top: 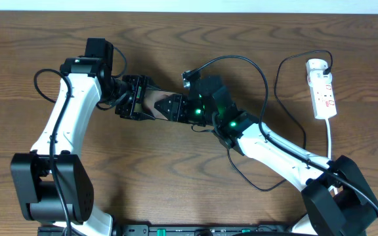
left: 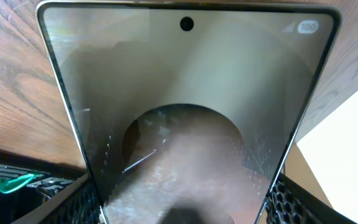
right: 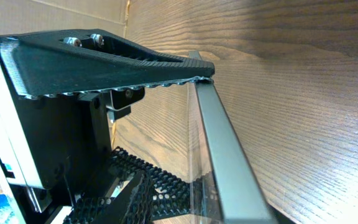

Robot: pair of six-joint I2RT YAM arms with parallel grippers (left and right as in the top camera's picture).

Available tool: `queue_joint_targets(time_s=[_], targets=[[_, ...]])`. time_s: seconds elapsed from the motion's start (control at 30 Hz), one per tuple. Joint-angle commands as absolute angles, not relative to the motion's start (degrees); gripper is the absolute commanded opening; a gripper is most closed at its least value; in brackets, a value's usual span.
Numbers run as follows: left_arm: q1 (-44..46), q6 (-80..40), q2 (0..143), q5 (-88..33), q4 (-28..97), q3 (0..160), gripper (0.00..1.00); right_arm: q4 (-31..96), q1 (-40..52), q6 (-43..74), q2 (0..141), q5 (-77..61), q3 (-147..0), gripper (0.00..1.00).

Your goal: Plug charger to phone and switch on socket

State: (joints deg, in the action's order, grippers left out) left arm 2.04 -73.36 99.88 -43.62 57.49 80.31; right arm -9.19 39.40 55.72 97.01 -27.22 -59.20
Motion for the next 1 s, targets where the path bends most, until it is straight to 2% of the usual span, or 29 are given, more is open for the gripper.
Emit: queue_joint_targets(time_s=[0.0, 0.37, 0.97], targets=[[2.2, -72.1, 99.2, -46.3, 57.8, 80.7, 0.07, -8.7, 39.0, 54.8, 96.7, -27.4, -60.3, 0.32], [2.2, -71.6, 99.2, -46.3, 57.8, 80.7, 0.07, -7.9, 39.0, 54.8, 96.7, -27.3, -60.3, 0.26], [2.2, -71.5, 99.2, -46.0, 57.8, 80.7, 0.07, -6.2, 39.0, 56.4, 96.7, -25.6, -60.3, 0.27]])
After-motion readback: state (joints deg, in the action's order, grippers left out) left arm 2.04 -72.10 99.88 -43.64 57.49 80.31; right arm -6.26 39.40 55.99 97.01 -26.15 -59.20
